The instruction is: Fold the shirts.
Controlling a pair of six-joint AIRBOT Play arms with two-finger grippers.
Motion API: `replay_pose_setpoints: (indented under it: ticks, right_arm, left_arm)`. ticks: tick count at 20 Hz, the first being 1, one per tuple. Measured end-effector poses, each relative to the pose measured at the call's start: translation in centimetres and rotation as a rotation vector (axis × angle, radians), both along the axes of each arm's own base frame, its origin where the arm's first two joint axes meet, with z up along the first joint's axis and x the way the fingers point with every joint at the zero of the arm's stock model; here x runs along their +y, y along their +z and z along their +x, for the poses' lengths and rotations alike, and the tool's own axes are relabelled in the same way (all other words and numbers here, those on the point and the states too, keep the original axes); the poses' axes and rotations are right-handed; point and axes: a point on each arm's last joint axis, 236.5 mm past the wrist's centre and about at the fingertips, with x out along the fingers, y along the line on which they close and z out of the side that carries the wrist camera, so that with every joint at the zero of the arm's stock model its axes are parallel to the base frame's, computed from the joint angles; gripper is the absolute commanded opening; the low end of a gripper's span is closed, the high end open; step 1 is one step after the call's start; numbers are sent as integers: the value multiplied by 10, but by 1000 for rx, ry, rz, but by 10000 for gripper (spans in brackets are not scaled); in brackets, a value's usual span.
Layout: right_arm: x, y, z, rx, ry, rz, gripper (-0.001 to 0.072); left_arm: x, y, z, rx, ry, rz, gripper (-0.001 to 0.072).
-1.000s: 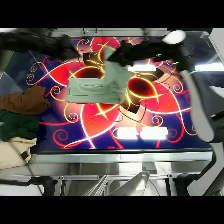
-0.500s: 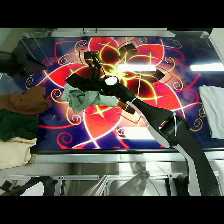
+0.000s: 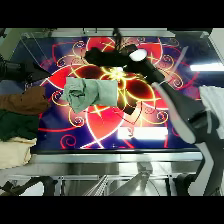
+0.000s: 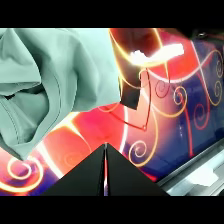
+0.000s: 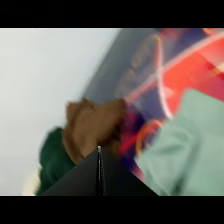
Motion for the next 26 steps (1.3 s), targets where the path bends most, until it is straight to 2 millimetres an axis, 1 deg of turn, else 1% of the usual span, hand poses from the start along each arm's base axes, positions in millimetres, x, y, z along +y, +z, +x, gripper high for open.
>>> replay_pose_setpoints:
  ticks: [2,4,5,6,7,10,13,17,19,20,21,23,24,26]
  right_arm:
    - [-42,-17,-8,68,26,-142,20]
    - [-80,-41,-19,157,40,-264,23]
    - [-93,-54,-23,201,39,-306,105]
    - [-105,-68,-27,246,34,-341,443]
    - [-113,-82,-29,288,24,-365,702]
    - [-125,-127,-31,407,1,-407,701]
    - [-126,-165,-29,494,-17,-404,701]
    - [-110,-200,-31,594,-15,-332,700]
    - [-94,-210,-36,616,14,-288,700]
    - [-83,-211,-38,617,28,-258,696]
    - [-73,-212,-39,616,39,-226,651]
    - [-55,-216,-38,601,41,-187,98]
    - [-47,-215,-37,594,39,-164,21]
    - [-34,-204,-31,563,36,-102,20]
  left_arm:
    - [-1,0,-3,2,-11,-1,13]
    - [-2,4,-7,-6,-25,0,13]
    - [-3,8,-10,-18,-32,5,13]
    - [-4,12,-13,-28,-35,7,13]
    - [-4,16,-15,-41,-38,11,13]
    - [-6,28,-20,-79,-41,20,13]
    - [-6,34,-23,-104,-43,27,13]
    - [-6,37,-24,-121,-49,38,13]
    - [-5,37,-24,-127,-52,45,13]
    - [-5,37,-24,-130,-54,47,13]
    - [-5,37,-24,-132,-56,48,13]
    - [-5,37,-24,-135,-58,50,13]
    - [-5,37,-24,-136,-59,51,13]
    - [-5,37,-25,-137,-61,52,13]
